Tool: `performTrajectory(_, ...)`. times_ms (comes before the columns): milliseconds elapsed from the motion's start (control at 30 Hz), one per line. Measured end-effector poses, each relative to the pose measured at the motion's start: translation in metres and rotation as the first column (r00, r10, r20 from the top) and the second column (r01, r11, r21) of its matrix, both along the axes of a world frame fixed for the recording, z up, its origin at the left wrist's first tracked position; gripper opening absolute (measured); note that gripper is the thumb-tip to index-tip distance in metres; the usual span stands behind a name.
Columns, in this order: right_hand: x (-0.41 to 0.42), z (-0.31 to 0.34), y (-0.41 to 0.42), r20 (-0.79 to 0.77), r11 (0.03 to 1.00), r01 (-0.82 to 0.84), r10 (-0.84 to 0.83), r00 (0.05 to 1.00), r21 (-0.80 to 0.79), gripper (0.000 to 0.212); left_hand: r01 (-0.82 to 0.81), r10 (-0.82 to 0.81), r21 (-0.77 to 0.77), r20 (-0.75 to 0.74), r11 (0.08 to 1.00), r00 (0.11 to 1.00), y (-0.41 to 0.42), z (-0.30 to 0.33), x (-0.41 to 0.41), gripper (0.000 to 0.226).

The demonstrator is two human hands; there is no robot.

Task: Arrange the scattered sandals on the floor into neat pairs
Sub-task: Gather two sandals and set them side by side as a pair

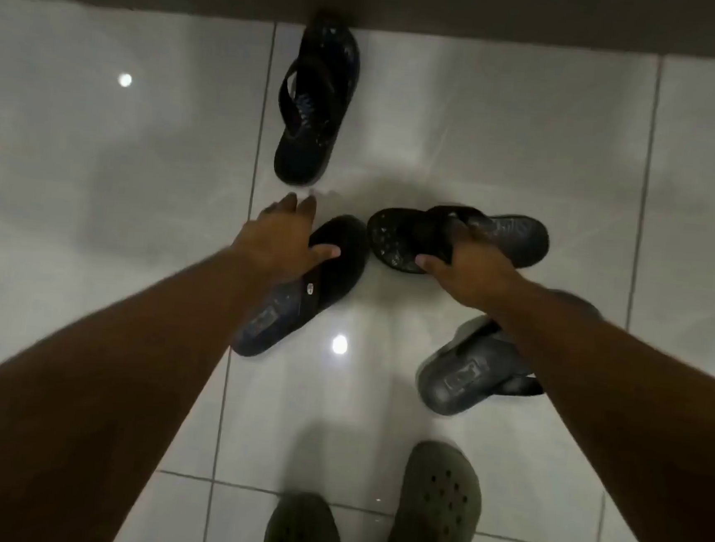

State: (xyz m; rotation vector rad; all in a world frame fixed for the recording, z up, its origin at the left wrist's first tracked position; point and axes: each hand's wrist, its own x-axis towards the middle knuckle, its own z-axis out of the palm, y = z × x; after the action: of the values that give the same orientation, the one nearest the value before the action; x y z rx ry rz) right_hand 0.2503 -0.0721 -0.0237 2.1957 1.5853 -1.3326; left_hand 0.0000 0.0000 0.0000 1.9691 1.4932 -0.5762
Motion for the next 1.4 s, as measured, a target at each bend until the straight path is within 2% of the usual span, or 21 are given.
performTrajectory(133, -0.010, -0.026, 0.010, 0.035, 0.999, -0.001, 0.003, 0.999, -0.039, 0.080, -0.057, 0.056, -0.026, -0.040, 0.998, 0.998, 0.017, -0.031, 0.002, 0.088)
performTrajectory(267, -0.013, -0.043, 0.006, 0.119, 0.997, -0.059, 0.064, 0.991, -0.049, 0.073, -0.082, 0.086, 0.074, -0.052, 0.994, 0.995, 0.053, -0.054, 0.005, 0.083)
performTrajectory(333, -0.006, -0.051, 0.003, 0.134, 0.994, -0.111, 0.110, 0.985, 0.006, 0.065, -0.096, 0.100, 0.083, -0.040, 0.992, 0.994, 0.079, -0.068, 0.005, 0.079)
performTrajectory(433, 0.013, -0.060, -0.005, 0.165, 0.964, -0.251, 0.234, 0.958, 0.091, 0.057, -0.190, 0.188, 0.064, 0.028, 0.980, 0.982, 0.088, -0.090, 0.009, 0.074)
performTrajectory(567, 0.034, -0.062, -0.020, 0.173, 0.935, -0.353, 0.347, 0.922, 0.006, 0.051, -0.313, 0.310, 0.014, 0.103, 0.950, 0.945, 0.066, -0.094, 0.033, 0.070)
performTrajectory(700, 0.047, -0.055, -0.058, 0.176, 0.893, -0.450, 0.447, 0.877, -0.026, 0.043, -0.160, 0.159, -0.005, 0.150, 0.987, 0.976, 0.057, -0.076, 0.078, 0.050)
performTrajectory(833, 0.057, -0.053, -0.077, 0.144, 0.892, -0.451, 0.452, 0.880, -0.040, 0.044, 0.076, -0.091, 0.108, 0.141, 0.991, 0.986, 0.067, -0.063, 0.094, 0.045)
performTrajectory(867, 0.059, -0.053, -0.077, 0.141, 0.891, -0.452, 0.452, 0.881, -0.031, 0.044, 0.127, -0.145, 0.165, 0.098, 0.978, 0.985, 0.075, -0.061, 0.085, 0.050)
performTrajectory(933, 0.061, -0.054, -0.076, 0.135, 0.895, -0.445, 0.444, 0.886, -0.022, 0.044, 0.272, -0.251, 0.258, -0.110, 0.927, 0.962, 0.095, -0.061, 0.057, 0.070)
performTrajectory(967, 0.061, -0.055, -0.076, 0.141, 0.893, -0.450, 0.448, 0.883, -0.017, 0.044, 0.291, -0.256, 0.211, -0.178, 0.933, 0.950, 0.102, -0.061, 0.039, 0.083)
performTrajectory(1000, 0.062, -0.055, -0.075, 0.148, 0.893, -0.450, 0.447, 0.882, -0.013, 0.043, 0.255, -0.231, 0.107, -0.196, 0.961, 0.953, 0.106, -0.061, 0.023, 0.092)
performTrajectory(1067, 0.060, -0.057, -0.074, 0.165, 0.895, -0.446, 0.437, 0.884, 0.021, 0.040, 0.106, -0.116, -0.083, -0.125, 0.991, 0.985, 0.097, -0.069, -0.002, 0.091)
performTrajectory(1133, 0.057, -0.059, -0.070, 0.192, 0.881, -0.465, 0.443, 0.876, 0.090, 0.037, -0.030, 0.027, -0.041, -0.051, 0.999, 0.998, 0.077, -0.081, -0.012, 0.082)
performTrajectory(1233, 0.050, -0.059, -0.060, 0.198, 0.855, -0.494, 0.463, 0.864, 0.158, 0.036, -0.168, 0.171, 0.066, -0.037, 0.984, 0.985, 0.035, -0.085, -0.012, 0.086)
performTrajectory(1333, 0.039, -0.056, -0.037, 0.170, 0.875, -0.471, 0.451, 0.876, 0.109, 0.054, -0.234, 0.234, 0.049, 0.004, 0.971, 0.972, -0.002, -0.083, -0.017, 0.088)
performTrajectory(1400, 0.029, -0.051, -0.015, 0.148, 0.922, -0.376, 0.361, 0.921, 0.094, 0.061, -0.279, 0.277, 0.058, 0.036, 0.959, 0.960, -0.027, -0.081, -0.025, 0.085)
